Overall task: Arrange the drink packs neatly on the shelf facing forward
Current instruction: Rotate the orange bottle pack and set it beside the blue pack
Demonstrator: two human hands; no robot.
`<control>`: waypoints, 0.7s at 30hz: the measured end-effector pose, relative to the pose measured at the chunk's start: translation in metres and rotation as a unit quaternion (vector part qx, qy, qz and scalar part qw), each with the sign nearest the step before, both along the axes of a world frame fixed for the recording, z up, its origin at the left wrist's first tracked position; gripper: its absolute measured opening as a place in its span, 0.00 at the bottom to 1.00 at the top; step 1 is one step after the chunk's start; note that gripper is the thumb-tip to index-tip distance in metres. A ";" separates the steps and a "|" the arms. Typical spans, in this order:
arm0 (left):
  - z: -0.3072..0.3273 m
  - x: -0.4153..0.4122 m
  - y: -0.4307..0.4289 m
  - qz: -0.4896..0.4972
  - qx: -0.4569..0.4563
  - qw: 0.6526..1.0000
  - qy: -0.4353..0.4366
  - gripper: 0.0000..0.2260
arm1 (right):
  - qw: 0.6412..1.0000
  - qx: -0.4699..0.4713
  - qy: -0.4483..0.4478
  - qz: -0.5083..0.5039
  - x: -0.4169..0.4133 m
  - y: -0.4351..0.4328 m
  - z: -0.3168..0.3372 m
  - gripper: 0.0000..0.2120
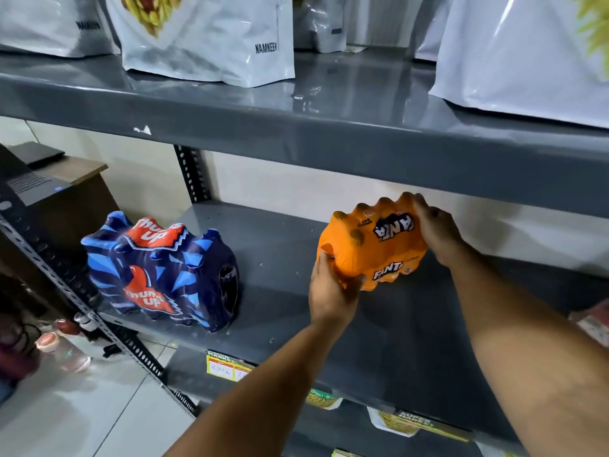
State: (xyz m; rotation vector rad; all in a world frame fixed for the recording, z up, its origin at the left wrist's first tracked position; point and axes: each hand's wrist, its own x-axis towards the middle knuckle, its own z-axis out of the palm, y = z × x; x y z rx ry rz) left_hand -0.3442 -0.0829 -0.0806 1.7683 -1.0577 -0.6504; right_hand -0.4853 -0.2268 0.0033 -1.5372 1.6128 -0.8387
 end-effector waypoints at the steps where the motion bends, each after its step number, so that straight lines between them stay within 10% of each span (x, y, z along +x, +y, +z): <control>1: -0.002 0.004 0.000 -0.009 0.006 1.000 -0.006 0.38 | 1.000 -0.009 0.020 -0.005 -0.002 0.003 -0.002 0.38; 9: -0.005 0.043 0.011 -0.113 -0.030 0.983 0.140 0.08 | 0.981 -0.106 0.165 -0.014 -0.025 0.052 -0.014 0.39; 21: 0.000 0.043 0.061 -0.147 -0.012 0.966 0.211 0.15 | 0.973 -0.204 0.104 -0.037 -0.054 0.140 -0.059 0.34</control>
